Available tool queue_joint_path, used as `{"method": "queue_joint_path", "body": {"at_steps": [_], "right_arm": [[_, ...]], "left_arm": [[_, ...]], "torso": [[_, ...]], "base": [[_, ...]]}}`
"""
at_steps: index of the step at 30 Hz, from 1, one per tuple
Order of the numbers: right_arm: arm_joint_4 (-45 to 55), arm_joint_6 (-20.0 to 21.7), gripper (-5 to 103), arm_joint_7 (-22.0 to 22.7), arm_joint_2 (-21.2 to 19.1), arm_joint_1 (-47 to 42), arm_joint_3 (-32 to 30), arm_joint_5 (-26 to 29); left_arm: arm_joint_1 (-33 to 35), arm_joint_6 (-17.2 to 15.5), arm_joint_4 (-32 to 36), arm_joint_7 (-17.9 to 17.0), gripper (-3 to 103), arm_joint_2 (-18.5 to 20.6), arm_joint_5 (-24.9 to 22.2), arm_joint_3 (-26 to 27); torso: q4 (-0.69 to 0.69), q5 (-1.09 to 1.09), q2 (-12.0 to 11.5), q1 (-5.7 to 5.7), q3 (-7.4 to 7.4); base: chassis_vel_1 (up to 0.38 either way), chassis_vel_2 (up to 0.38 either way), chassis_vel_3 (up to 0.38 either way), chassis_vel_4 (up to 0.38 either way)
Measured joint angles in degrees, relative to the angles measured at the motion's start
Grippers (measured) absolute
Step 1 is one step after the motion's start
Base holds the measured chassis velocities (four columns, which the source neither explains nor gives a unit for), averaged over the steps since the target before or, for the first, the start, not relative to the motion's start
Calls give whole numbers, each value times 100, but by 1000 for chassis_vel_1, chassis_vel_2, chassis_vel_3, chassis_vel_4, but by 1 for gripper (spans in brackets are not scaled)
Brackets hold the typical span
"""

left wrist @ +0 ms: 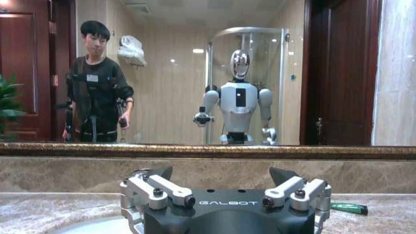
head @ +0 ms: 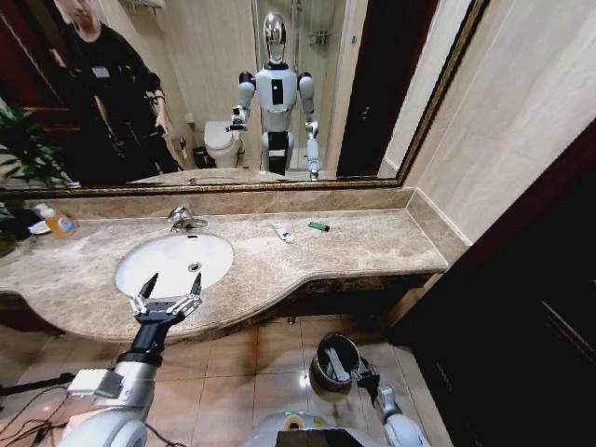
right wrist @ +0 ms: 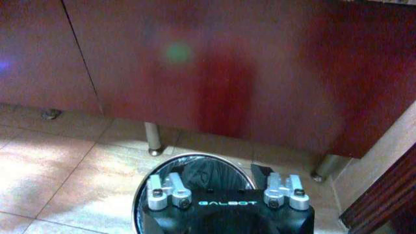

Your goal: Pick up the trash from the sink and place it in the trash bin.

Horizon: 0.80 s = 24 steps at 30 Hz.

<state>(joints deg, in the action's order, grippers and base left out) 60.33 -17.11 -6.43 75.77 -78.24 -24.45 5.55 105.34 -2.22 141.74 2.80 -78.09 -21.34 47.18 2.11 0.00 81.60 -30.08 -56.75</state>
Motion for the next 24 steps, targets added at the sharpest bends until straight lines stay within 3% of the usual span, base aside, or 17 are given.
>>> {"method": "queue_joint_path", "body": {"at_steps": [1,2,4,10,24], "right_arm": [[1,3,74,12,10,-3,3,-5],[1,3,74,16,16,-4,6,-10],[3,5,85,23,35,-4,7,-18],[4,8,98,41,78,-4,9,-28],[37,19,100,103,121,-10,-9,-34]], "left_arm": [[0,0,0,0,100,0,0,0],[0,0,0,0,100,0,0,0],[0,0,0,0,100,0,0,0],[0,0,0,0,100,0,0,0],[0,0,0,0,100,0,0,0]], "torso": [[0,0,0,0,0],[0,0,0,0,0],[0,0,0,0,0],[0,1,0,0,0],[0,0,0,-1,0]], "base": [[0,0,0,0],[0,0,0,0],[0,0,0,0],[0,0,0,0],[0,0,0,0]]}}
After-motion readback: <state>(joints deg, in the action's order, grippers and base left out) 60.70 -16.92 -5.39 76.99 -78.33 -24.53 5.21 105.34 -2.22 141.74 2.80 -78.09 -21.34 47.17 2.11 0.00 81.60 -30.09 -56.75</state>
